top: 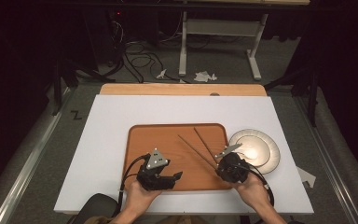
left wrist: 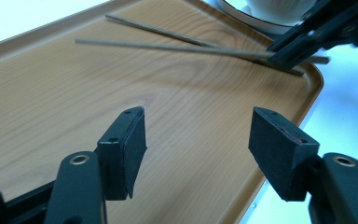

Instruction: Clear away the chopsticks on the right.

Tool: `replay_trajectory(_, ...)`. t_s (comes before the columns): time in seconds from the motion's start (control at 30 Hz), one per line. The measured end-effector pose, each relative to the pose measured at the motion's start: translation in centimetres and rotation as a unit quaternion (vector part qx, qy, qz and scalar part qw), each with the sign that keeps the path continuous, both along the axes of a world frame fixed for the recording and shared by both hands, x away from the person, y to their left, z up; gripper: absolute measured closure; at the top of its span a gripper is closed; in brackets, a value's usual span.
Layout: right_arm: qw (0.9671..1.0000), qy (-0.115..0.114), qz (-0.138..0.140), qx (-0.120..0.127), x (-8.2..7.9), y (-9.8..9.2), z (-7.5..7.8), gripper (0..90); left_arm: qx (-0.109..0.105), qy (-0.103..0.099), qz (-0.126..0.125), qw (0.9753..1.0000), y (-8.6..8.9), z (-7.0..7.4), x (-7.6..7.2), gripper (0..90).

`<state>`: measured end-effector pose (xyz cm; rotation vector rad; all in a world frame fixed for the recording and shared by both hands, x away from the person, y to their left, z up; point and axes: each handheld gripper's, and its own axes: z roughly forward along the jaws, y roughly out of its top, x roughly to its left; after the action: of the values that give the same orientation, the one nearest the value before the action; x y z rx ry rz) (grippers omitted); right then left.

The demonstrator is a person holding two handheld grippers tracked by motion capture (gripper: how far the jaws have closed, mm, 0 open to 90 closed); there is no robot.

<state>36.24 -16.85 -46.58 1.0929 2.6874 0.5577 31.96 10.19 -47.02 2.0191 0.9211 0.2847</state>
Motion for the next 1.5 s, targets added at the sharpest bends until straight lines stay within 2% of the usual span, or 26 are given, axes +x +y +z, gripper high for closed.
replay_trajectory(0.1, 0.9999, 0.003, -0.008, -0.011, 0.5, 0.4, -0.6, 84.5, 0.0, 0.0, -0.001, 1.0, 0.0, 0.0, 0.0, 36.5)
replay_trajectory(0.33, 0.9998, 0.01, -0.016, -0.005, 0.7, 0.3, -1.3, 80.5, 0.003, -0.002, -0.001, 1.0, -0.1, 0.0, -0.1, 36.5)
replay_trajectory(0.63, 0.9998, 0.002, -0.014, -0.012, 0.9, 0.3, -1.5, 81.9, 0.005, -0.003, -0.003, 1.0, -0.1, 0.0, -0.1, 36.5)
replay_trajectory(0.77, 0.9999, -0.008, -0.014, -0.005, 0.7, 0.2, -1.5, 78.6, 0.005, -0.003, -0.003, 1.0, -0.1, 0.0, -0.1, 36.5)
replay_trajectory(0.8, 0.9999, -0.007, -0.015, 0.0, 0.6, 0.2, -1.4, 77.2, 0.004, -0.004, -0.002, 1.0, -0.1, 0.0, -0.1, 36.5)
replay_trajectory(0.93, 0.9992, -0.032, -0.009, 0.024, -0.1, -0.3, -0.5, 69.0, 0.002, -0.005, 0.0, 1.0, -0.1, 0.1, -0.2, 36.5)
replay_trajectory(1.0, 0.9977, -0.051, 0.003, 0.046, -0.6, -0.8, -0.2, 62.5, 0.001, -0.005, 0.001, 1.0, -0.1, 0.1, -0.3, 36.5)
replay_trajectory(1.17, 0.9931, -0.078, 0.014, 0.087, -1.5, -1.9, 0.5, 50.8, -0.001, -0.006, 0.001, 1.0, 0.0, 0.2, -0.3, 36.5)
replay_trajectory(1.27, 0.9912, -0.094, 0.012, 0.092, -1.9, -2.5, 0.5, 47.4, -0.001, -0.007, 0.002, 1.0, 0.0, 0.2, -0.4, 36.5)
replay_trajectory(1.5, 0.9903, -0.098, 0.002, 0.099, -2.0, -3.6, 0.2, 43.6, -0.001, -0.007, 0.003, 1.0, 0.1, 0.2, -0.4, 36.4)
